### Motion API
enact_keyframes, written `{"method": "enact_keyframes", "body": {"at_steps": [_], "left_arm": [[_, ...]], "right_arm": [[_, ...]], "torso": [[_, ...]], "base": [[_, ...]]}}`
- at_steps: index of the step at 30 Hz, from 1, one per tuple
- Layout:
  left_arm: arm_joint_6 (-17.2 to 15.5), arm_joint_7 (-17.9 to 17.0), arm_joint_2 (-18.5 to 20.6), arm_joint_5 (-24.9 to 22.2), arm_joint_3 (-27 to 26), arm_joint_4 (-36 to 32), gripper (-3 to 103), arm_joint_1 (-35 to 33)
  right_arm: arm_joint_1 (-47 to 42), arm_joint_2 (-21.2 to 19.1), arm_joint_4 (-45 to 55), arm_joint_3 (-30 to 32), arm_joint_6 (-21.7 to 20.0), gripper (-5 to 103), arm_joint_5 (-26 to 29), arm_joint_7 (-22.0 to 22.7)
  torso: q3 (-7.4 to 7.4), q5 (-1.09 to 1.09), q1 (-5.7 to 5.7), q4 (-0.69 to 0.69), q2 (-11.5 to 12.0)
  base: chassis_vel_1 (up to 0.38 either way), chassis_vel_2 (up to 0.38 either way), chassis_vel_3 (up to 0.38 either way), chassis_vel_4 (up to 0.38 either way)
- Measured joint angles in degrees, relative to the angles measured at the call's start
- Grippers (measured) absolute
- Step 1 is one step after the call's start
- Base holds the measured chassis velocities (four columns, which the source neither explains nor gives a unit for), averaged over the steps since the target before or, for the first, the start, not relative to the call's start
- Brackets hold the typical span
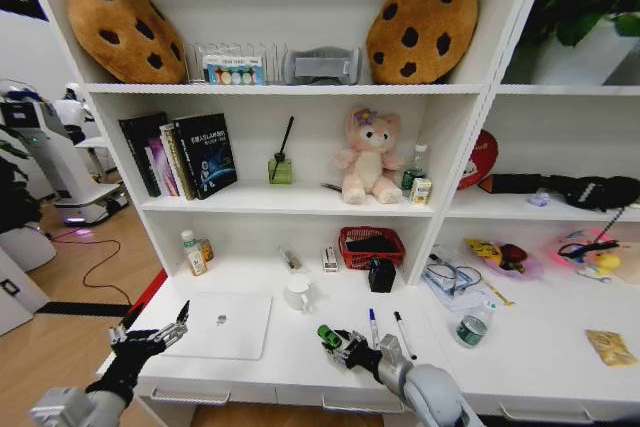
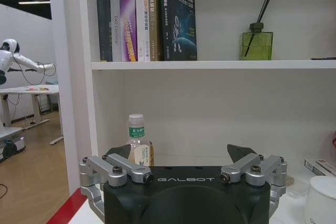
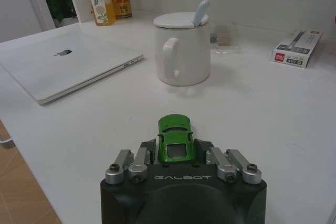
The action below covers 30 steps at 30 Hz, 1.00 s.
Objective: Organize the objects on the table.
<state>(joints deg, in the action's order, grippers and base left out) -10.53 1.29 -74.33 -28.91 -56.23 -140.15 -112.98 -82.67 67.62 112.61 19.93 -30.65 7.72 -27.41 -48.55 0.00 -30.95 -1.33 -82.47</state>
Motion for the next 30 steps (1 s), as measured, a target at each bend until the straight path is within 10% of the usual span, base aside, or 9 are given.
{"method": "enact_keyframes", "body": {"at_steps": [11,19,30], "left_arm": [[0.0,0.0,0.0,0.0,0.0,0.0,100,0.0],[0.0,0.0,0.0,0.0,0.0,0.0,100,0.0],[0.0,0.0,0.0,0.0,0.0,0.0,100,0.01]], "right_arm": [[-0.35,0.37,1.5,0.41,2.98,36,2.48,1.01],[3.55,-3.48,17.0,4.37,3.58,36,19.45,5.88],[23.28,-8.69,14.61,4.98,3.76,36,33.73,16.87]], "torso": [[-0.03,0.03,-0.01,-0.01,0.02],[-0.01,-0.01,-0.01,-0.01,0.01],[-0.02,0.0,-0.02,0.01,0.02]], "base": [[0.0,0.0,0.0,0.0],[0.0,0.0,0.0,0.0],[0.0,0.0,0.0,0.0]]}}
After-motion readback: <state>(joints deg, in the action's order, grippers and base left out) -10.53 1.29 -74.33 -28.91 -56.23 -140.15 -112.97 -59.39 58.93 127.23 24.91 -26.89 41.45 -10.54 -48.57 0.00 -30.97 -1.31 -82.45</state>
